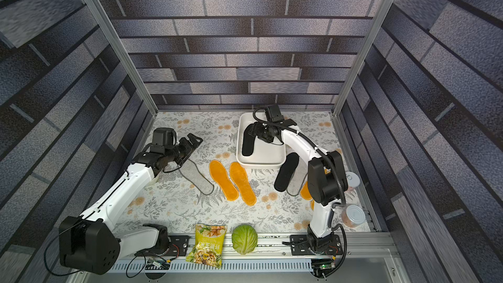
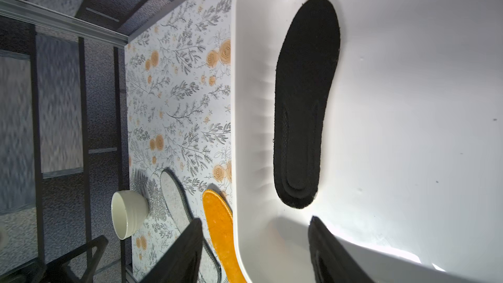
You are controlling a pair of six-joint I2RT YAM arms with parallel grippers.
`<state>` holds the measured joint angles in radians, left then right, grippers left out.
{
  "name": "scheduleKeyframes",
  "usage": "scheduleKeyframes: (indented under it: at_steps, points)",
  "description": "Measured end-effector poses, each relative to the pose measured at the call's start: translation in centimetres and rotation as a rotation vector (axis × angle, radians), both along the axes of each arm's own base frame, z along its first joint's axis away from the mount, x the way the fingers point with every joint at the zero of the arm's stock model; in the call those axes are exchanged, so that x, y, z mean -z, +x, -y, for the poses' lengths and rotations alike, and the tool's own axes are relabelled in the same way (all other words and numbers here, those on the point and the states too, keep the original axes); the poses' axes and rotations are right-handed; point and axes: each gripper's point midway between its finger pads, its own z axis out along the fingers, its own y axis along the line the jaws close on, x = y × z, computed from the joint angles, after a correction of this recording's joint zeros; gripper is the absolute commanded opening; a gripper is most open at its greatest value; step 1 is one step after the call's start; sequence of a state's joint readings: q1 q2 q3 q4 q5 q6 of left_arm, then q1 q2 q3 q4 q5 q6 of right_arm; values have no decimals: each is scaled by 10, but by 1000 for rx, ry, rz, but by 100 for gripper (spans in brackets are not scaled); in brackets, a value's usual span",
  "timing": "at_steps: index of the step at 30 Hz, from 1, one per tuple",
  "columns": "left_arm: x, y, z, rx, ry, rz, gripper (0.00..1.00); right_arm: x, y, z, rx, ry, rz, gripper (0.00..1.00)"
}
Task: Put the insoles into the storage box
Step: Place the insole in the storage box.
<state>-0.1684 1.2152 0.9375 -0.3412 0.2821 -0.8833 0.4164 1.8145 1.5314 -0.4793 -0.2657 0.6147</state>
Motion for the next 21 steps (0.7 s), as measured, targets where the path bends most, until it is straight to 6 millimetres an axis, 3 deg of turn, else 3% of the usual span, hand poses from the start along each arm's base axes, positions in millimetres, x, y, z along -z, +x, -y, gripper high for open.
scheduleKeyframes:
  at_steps: [4,8,13,18,21]
  points:
    - [4,2,8,33,-20,-9,100,-31,-29,24,39,-22,69,66]
    - [11,3,19,77,-29,-24,100,-37,-64,56,106,-74,96,67]
    - [16,0,31,116,-41,-41,100,-12,-105,90,182,-157,38,67]
    - [18,-1,36,132,-43,-45,100,32,-154,124,261,-231,-67,67]
    - [18,-1,37,134,-43,-45,100,48,-173,138,302,-255,-107,67]
